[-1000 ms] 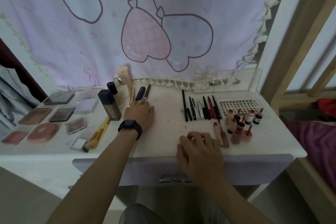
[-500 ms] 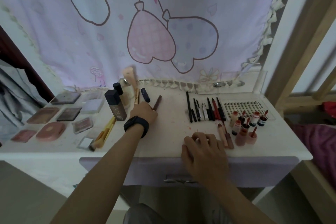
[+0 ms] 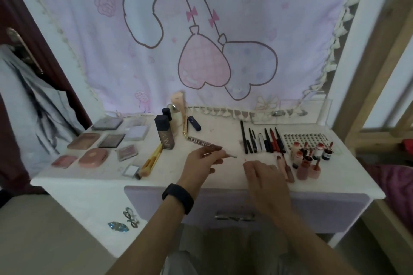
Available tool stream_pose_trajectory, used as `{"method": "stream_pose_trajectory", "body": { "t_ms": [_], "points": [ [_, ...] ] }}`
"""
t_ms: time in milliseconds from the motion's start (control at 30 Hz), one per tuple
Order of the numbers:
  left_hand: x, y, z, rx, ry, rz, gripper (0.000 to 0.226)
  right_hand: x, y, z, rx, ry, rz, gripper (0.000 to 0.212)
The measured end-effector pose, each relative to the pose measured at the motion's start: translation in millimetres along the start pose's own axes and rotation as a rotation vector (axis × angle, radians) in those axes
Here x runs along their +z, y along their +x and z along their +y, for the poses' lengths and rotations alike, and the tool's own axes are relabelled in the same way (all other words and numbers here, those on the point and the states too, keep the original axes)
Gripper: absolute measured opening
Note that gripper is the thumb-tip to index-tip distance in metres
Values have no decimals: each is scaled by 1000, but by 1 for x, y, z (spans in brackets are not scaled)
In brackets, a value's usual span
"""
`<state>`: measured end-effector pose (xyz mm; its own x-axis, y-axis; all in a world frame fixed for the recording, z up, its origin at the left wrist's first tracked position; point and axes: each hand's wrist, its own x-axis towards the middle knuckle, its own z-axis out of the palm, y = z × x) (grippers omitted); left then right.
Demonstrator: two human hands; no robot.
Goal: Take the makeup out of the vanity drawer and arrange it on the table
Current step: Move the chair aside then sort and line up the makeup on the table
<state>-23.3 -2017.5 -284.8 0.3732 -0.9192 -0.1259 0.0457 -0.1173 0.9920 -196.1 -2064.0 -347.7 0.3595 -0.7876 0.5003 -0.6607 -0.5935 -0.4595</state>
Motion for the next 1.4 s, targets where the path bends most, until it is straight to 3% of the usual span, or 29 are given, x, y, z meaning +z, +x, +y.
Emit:
{"method": "stream_pose_trajectory", "body": {
  "t_ms": [100,433,533,633,733,800,1000,1200,1267,1400],
  "points": [
    [0,-17,-6,45,8,-11,17,-11,1,-12,262,326,-55,62],
    [6,-43,-12,123,85,-55,16,-20,2,-25,437,824,-227,49],
    [-7,-44,-14,167,93,95,36,-25,3,-20,468,839,-228,48],
    [-16,-46,-22,421,413,245,47,-29,3,-13,457,791,-272,50],
    [-16,-45,-28,722,965,136,31,-29,2,-12,427,712,-318,51],
    [-14,-44,-28,794,1102,78,23,-26,-1,-14,423,610,-305,52],
    [0,-53,-33,738,1142,-49,29,-24,-1,-18,392,506,-159,49],
    [1,-50,-23,349,690,-230,32,-27,-4,-16,209,455,-20,54],
    [-2,-48,-21,325,647,-251,31,-31,-3,-15,151,469,-48,52],
    [-12,-43,-25,334,768,-218,28,-37,0,-6,184,492,-311,40]
  ]
}}
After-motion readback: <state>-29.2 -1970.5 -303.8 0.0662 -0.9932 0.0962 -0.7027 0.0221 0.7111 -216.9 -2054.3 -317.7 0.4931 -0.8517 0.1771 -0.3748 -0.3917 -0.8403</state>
